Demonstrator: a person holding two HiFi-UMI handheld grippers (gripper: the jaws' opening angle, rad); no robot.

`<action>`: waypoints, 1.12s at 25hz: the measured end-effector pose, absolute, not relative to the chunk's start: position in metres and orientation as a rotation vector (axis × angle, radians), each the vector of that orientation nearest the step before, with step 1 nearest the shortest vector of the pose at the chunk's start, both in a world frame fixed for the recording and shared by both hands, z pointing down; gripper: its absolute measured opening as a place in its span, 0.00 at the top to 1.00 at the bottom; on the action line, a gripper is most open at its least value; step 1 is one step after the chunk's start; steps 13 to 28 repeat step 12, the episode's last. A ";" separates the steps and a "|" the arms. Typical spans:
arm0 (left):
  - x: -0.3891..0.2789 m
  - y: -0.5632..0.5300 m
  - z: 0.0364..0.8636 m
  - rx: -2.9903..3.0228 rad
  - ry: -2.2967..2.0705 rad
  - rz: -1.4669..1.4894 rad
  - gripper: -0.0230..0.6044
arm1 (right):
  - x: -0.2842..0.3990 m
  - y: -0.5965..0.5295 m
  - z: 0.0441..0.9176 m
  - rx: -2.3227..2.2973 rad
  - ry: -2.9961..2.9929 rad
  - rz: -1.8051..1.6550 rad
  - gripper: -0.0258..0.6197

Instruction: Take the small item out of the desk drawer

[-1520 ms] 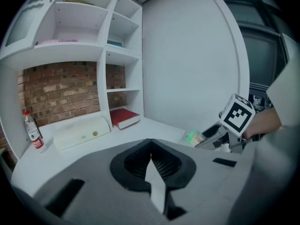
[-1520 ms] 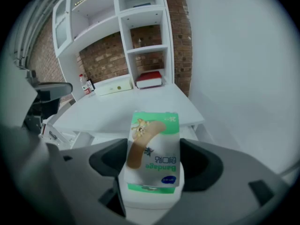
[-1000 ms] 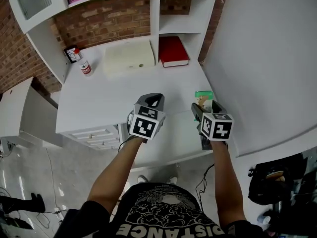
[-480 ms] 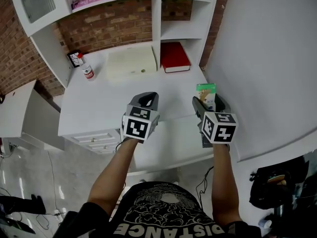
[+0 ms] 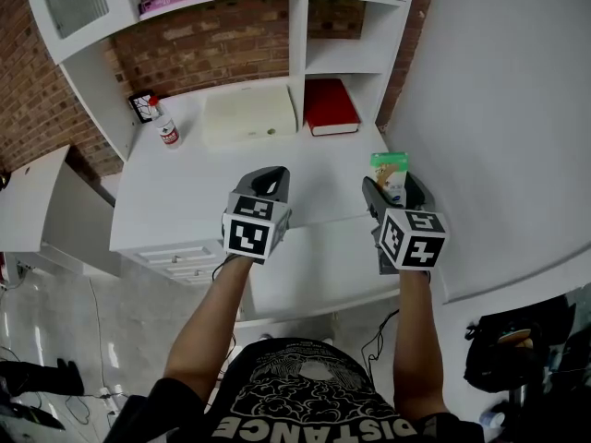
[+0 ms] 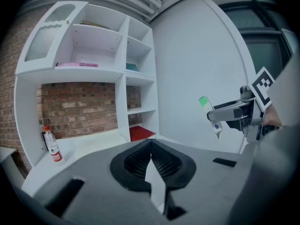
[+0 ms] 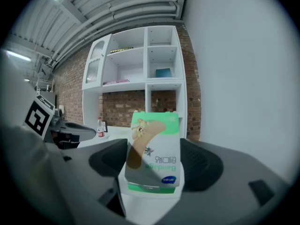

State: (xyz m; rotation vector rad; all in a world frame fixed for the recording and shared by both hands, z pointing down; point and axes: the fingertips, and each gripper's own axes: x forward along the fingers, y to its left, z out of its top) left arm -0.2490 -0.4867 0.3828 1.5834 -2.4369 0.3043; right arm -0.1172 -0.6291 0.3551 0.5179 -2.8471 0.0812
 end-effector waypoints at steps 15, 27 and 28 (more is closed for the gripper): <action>-0.255 -0.480 0.382 1.570 -2.441 0.297 0.95 | -0.123 -0.628 0.356 0.524 -2.842 0.068 0.42; -0.255 -0.480 0.382 1.570 -2.441 0.297 0.95 | -0.123 -0.628 0.356 0.524 -2.842 0.068 0.42; -0.255 -0.480 0.382 1.570 -2.441 0.297 0.95 | -0.123 -0.628 0.356 0.524 -2.842 0.068 0.42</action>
